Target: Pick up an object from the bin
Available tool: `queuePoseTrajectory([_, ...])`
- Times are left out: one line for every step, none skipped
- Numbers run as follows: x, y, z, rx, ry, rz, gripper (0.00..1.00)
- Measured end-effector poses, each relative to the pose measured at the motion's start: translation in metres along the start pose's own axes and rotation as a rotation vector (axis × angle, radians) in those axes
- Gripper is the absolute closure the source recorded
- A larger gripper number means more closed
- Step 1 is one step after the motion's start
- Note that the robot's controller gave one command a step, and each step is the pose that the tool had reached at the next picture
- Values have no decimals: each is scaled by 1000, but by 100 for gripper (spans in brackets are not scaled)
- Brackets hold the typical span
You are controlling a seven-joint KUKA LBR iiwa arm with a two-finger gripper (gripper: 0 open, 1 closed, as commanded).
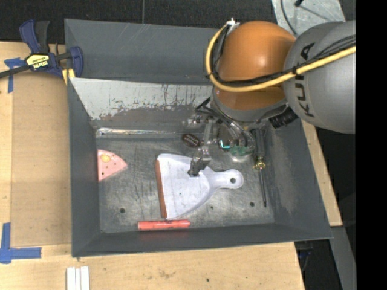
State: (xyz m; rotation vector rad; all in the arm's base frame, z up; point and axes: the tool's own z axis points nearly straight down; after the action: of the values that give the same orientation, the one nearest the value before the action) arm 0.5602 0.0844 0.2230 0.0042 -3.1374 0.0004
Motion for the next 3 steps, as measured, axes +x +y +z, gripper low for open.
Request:
queuePoseTrajectory([-2, 0, -4, -1, -8, 2, 0])
queuePoseTrajectory([4, -37, 45, -1, -12, -82, 0])
queuePoseTrajectory([58, -93, 64, 0, -3, -93, 0])
